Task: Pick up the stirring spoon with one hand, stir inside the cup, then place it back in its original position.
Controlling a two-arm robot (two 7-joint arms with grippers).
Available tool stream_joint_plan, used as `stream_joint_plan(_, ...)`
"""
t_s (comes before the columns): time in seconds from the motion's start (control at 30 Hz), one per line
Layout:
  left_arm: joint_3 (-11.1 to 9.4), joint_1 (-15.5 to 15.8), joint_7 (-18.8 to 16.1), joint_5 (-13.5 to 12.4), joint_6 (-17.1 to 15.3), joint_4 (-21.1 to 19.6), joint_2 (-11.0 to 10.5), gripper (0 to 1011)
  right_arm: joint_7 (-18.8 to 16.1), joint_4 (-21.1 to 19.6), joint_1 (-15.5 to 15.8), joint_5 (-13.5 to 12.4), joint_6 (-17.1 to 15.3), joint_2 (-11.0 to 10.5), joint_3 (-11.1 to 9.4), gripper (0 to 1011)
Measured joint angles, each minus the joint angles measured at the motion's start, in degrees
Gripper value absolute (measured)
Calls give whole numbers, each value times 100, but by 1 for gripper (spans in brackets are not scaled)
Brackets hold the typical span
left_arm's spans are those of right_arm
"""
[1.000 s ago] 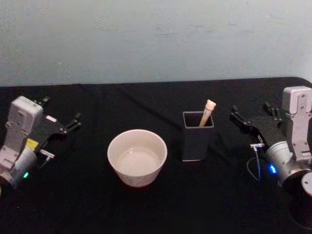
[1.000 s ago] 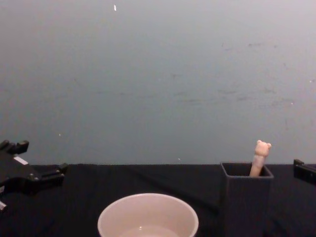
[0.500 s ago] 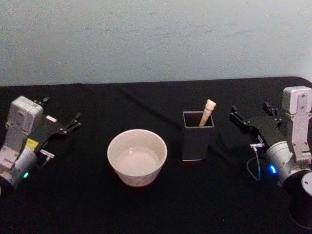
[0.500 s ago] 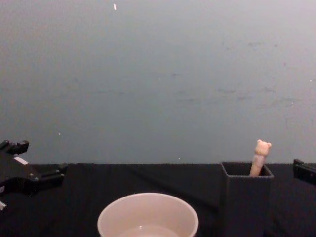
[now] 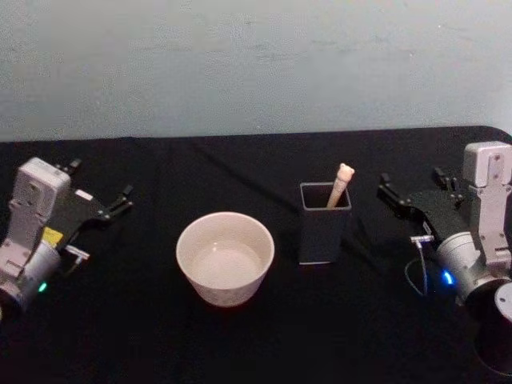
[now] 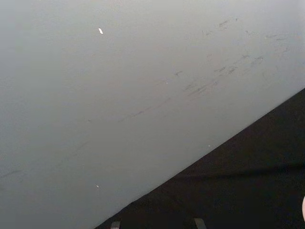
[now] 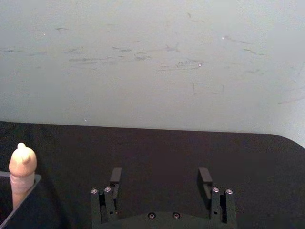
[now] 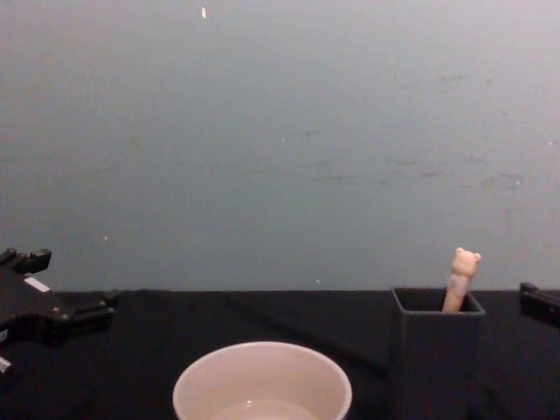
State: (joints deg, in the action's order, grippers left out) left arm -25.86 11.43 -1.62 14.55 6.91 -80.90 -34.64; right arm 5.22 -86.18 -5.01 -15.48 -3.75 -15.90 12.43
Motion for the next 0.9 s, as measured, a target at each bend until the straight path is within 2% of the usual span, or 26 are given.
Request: stream_joint_plan(0.9, 0, 0, 0, 0, 0, 0, 0, 1001, 0, 0, 0, 0, 0, 0, 0, 1002)
